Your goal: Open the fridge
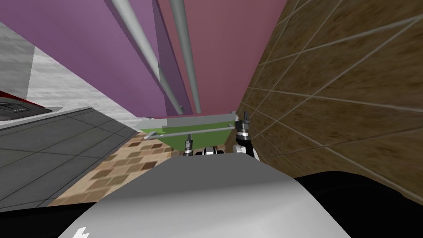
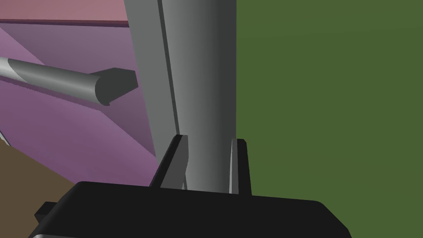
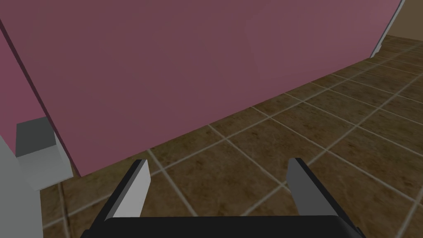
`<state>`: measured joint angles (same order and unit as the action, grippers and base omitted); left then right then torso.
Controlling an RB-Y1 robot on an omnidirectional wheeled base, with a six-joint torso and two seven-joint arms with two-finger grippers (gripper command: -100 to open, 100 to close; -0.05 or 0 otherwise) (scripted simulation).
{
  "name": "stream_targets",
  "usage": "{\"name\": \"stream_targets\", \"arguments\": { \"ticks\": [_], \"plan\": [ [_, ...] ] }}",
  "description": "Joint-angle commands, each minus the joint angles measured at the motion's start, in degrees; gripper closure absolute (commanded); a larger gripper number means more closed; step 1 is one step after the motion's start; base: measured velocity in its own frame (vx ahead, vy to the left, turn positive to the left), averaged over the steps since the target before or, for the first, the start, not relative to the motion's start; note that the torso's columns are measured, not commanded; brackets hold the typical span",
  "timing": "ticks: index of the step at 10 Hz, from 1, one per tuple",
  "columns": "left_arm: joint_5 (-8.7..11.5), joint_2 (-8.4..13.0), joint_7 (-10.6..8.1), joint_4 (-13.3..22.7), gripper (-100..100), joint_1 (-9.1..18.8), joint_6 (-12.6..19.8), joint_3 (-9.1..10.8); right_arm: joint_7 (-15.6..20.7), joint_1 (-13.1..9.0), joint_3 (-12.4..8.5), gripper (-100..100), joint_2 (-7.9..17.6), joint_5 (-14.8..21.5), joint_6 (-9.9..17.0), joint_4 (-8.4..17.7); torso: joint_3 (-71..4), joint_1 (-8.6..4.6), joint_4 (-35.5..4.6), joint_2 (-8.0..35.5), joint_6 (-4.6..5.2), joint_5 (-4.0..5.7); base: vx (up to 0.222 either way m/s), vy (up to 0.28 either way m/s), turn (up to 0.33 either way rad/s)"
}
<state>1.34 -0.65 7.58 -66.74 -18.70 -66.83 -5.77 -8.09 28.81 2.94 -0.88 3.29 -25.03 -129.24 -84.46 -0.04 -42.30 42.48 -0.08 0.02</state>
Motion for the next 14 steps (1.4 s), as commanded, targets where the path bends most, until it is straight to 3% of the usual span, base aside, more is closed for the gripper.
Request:
{"name": "stream_targets", "arguments": {
  "ticks": [1,4,6,9,13,14],
  "plan": [
    [-0.7,0.4,-1.21,3.6,100,3.9,0.1,-0.3,0.0,0.0,0.0,0,0.0,0.0,0.0,0.0,0.0,-0.01,-0.1,0.0,0.08,0.06,-0.108,-0.021,0.2],
    [-1.2,0.4,-1.8,5.8,100,6.8,0.2,-0.6,0.0,0.0,0.0,0,0.0,0.0,0.0,0.0,-0.2,0.0,0.0,-0.3,0.09,0.01,-0.073,-0.015,0.138],
    [-2.2,0.5,-2.98,10.1,100,11.0,0.5,-1.19,0.0,0.0,0.0,0,0.0,0.0,0.0,0.0,-0.1,0.04,0.0,-0.2,0.07,-0.02,-0.103,-0.014,0.253],
    [-2.7,0.5,-3.57,12.3,100,14.5,0.6,-1.48,0.0,0.0,0.0,0,0.0,0.0,0.0,0.0,-0.1,0.03,0.0,-0.2,0.07,-0.02,-0.099,-0.009,0.155],
    [-4.2,0.6,-5.33,18.8,100,21.8,0.9,-2.37,0.0,0.0,0.0,0,0.0,0.0,0.0,0.0,-0.1,0.01,0.0,-0.2,0.12,-0.02,-0.095,0.002,0.214],
    [-3.8,0.7,-5.05,18.9,100,21.3,0.3,-2.03,0.0,0.0,0.0,0,0.0,0.0,0.0,0.0,-0.1,0.08,0.0,-0.1,0.07,-0.03,-0.052,0.008,0.046]
  ]
}}
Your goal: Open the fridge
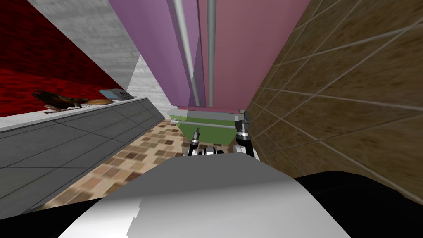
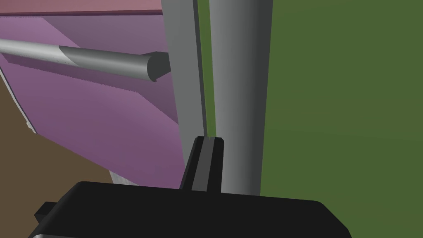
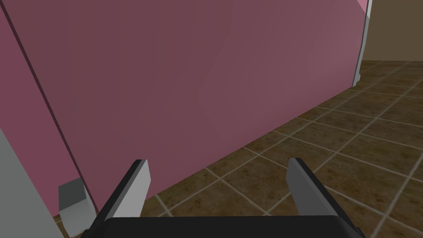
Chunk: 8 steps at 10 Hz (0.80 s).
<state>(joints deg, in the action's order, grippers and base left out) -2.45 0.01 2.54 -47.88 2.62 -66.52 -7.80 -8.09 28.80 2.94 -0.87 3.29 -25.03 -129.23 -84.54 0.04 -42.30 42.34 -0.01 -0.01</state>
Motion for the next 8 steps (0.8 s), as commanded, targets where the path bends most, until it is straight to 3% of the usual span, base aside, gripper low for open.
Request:
{"name": "stream_targets", "arguments": {
  "ticks": [1,7,8],
  "plan": [
    [0.0,2.1,-0.1,0.3,-100,0.2,-0.1,0.0,0.0,0.0,0.0,0,0.0,0.0,0.0,0.0,-0.1,-0.05,0.0,-0.2,0.03,0.0,-0.006,0.006,-0.014],
    [0.0,8.3,-0.33,0.3,-100,0.2,-0.3,0.04,0.0,0.0,0.0,0,0.0,0.0,0.0,0.0,0.0,-0.04,0.0,0.0,0.01,0.01,0.017,0.021,0.0],
    [0.1,7.5,-0.64,0.3,-100,0.2,-0.6,0.09,0.0,0.0,0.0,0,0.0,0.0,0.0,0.0,0.0,0.0,0.0,-0.1,0.01,0.0,0.089,0.102,-0.008]
  ]
}}
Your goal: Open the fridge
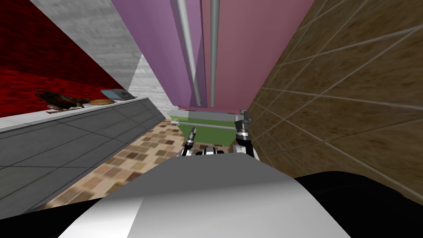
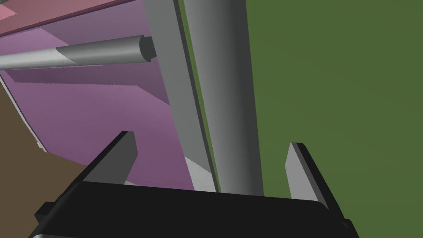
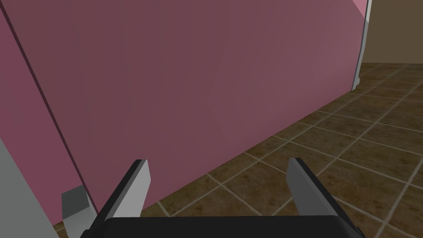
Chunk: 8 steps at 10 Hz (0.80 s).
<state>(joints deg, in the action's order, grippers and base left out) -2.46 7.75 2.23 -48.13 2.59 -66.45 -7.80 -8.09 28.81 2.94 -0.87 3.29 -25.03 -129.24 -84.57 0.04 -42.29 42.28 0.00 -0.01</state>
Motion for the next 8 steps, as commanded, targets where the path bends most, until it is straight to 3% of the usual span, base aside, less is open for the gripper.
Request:
{"name": "stream_targets", "arguments": {
  "ticks": [1,3,6,7,8],
  "plan": [
    [0.1,-0.7,-0.47,0.6,-100,0.2,-0.8,0.11,0.0,0.0,0.0,0,0.0,0.0,0.0,0.0,-0.1,0.17,0.0,-0.2,0.0,-0.05,0.105,0.147,-0.014],
    [0.2,0.1,-0.92,0.7,-100,0.1,-1.2,0.2,0.0,0.0,0.0,0,0.0,0.0,0.0,0.0,-0.1,0.19,0.0,-0.1,-0.01,-0.05,0.123,0.167,-0.012],
    [0.3,-4.6,-1.17,0.7,-100,0.1,-1.4,0.24,0.0,0.0,0.0,0,0.0,0.0,0.0,0.0,0.1,-0.25,-0.1,0.2,0.01,0.07,0.056,0.096,-0.005],
    [0.3,-5.5,-1.18,0.7,-100,0.1,-1.4,0.25,0.0,0.0,0.0,0,0.0,0.0,0.0,0.0,0.2,-0.28,-0.1,0.2,0.01,0.07,0.012,0.023,-0.001],
    [0.2,-4.9,-1.09,0.6,-100,0.2,-1.1,0.24,0.0,0.0,0.0,0,0.0,0.0,0.0,0.0,0.1,-0.25,0.0,0.1,0.01,0.07,0.0,0.0,0.0]
  ]
}}
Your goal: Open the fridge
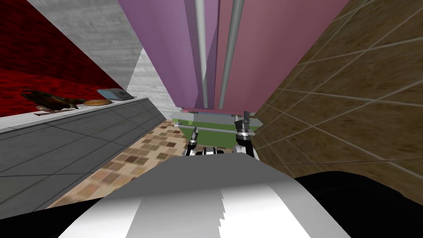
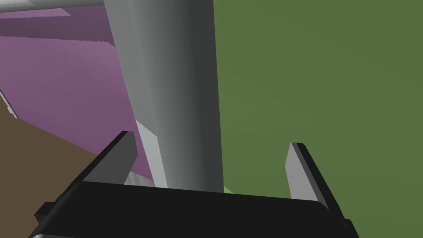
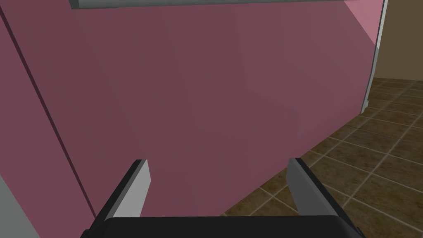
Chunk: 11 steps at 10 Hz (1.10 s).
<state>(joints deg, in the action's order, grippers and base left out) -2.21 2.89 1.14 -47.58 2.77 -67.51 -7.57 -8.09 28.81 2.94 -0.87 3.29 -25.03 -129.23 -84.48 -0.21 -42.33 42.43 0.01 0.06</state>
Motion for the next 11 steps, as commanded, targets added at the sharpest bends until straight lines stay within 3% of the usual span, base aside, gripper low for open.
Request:
{"name": "stream_targets", "arguments": {
  "ticks": [1,4,5,6,9,11],
  "plan": [
    [0.1,-0.2,-0.11,-0.3,-100,1.6,1.7,0.27,0.0,0.0,0.0,0,0.0,0.0,0.0,0.0,-0.1,0.1,0.0,-0.1,-0.02,-0.02,-0.007,0.0,0.014],
    [0.3,-0.3,-0.29,-1.0,-100,3.8,4.6,0.65,0.0,0.0,0.0,0,0.0,0.0,0.0,0.0,-0.1,0.2,0.0,-0.2,0.01,-0.05,-0.012,-0.002,0.009],
    [0.3,-0.2,-0.31,-1.5,-100,3.0,4.2,0.51,0.0,0.0,0.0,0,0.0,0.0,0.0,0.0,-0.1,0.21,0.0,-0.2,-0.01,-0.06,0.0,0.0,0.0],
    [0.2,-0.2,-0.17,-0.6,100,2.3,2.7,0.39,0.0,0.0,0.0,0,0.0,0.0,0.0,0.0,-0.1,0.22,0.0,-0.2,-0.02,-0.06,0.007,0.0,-0.012],
    [0.0,-0.1,0.01,0.2,100,0.1,-0.1,0.01,0.0,0.0,0.0,0,0.0,0.0,0.0,0.0,-0.1,0.15,0.1,-0.1,-0.02,-0.04,0.014,0.003,-0.008],
    [0.1,-0.2,-0.29,-0.4,100,1.8,1.8,0.19,0.0,0.0,0.0,0,0.0,0.0,0.0,0.0,-0.2,0.19,0.1,-0.2,0.02,-0.06,-0.056,0.006,0.018]
  ]
}}
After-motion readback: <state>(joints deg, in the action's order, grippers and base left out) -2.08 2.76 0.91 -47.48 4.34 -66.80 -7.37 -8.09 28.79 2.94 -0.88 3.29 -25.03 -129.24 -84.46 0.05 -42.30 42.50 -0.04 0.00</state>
